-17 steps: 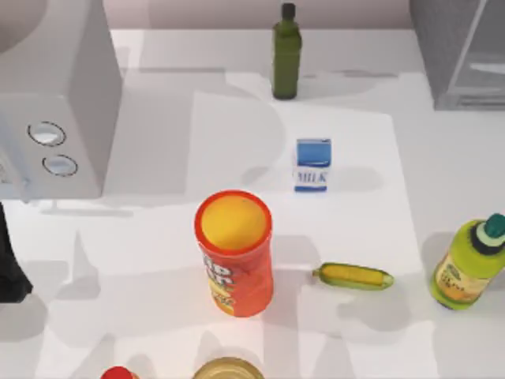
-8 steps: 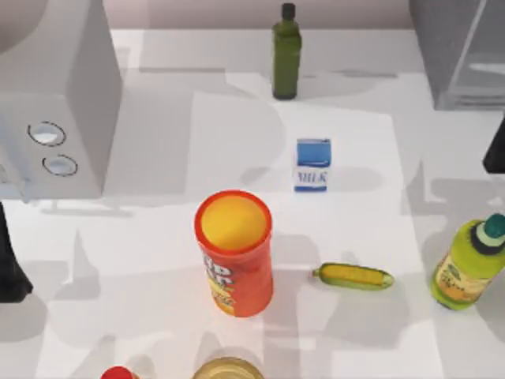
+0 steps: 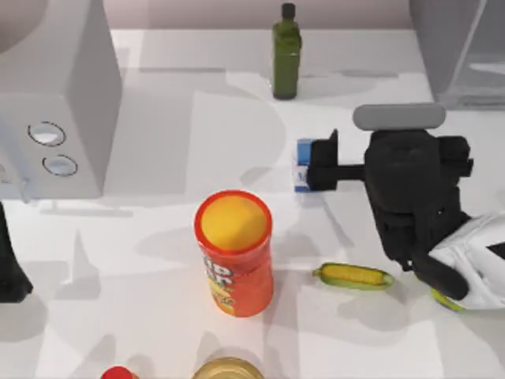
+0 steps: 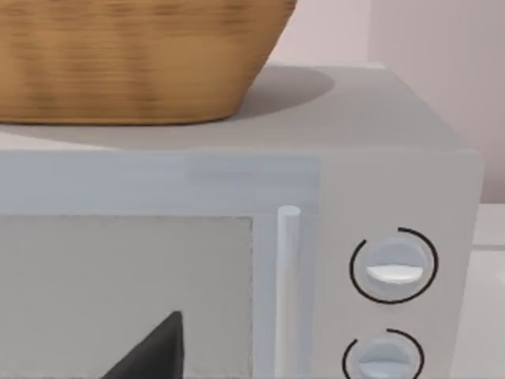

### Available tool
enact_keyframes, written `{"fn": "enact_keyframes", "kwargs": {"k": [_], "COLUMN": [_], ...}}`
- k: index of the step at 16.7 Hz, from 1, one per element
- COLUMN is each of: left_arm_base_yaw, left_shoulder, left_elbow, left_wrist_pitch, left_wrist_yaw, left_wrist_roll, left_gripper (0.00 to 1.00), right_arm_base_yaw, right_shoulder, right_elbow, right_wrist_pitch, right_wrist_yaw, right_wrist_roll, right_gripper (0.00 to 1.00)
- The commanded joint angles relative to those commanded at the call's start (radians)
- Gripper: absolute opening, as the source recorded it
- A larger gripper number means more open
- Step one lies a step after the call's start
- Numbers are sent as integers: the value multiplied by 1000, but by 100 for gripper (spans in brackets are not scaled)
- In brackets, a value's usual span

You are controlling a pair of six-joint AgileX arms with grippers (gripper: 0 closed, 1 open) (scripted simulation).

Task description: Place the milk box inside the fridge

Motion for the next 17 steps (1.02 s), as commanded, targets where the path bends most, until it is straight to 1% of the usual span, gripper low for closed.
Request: {"fn": "enact_keyframes", "kwargs": {"k": [3, 7, 12, 17], "left_arm_base_yaw": [0, 0, 0, 0], "left_shoulder": [0, 0, 0, 0], "left_elbow": [0, 0, 0, 0], "left_wrist_pitch": [0, 0, 0, 0], "left_wrist_yaw": [0, 0, 0, 0], "left_wrist_roll": [0, 0, 0, 0], "left_gripper": [100, 100, 100, 100], "right_arm_base_yaw": [82, 134, 138, 115], "right_shoulder": [210, 358, 374, 392], "right_elbow": [91, 162, 169, 169], "right_wrist_pitch": [92, 163, 170, 198], "right_wrist_yaw": [72, 135, 143, 121], "right_wrist_roll": [45, 85, 90, 76], "right_gripper": [100, 100, 100, 100]}}
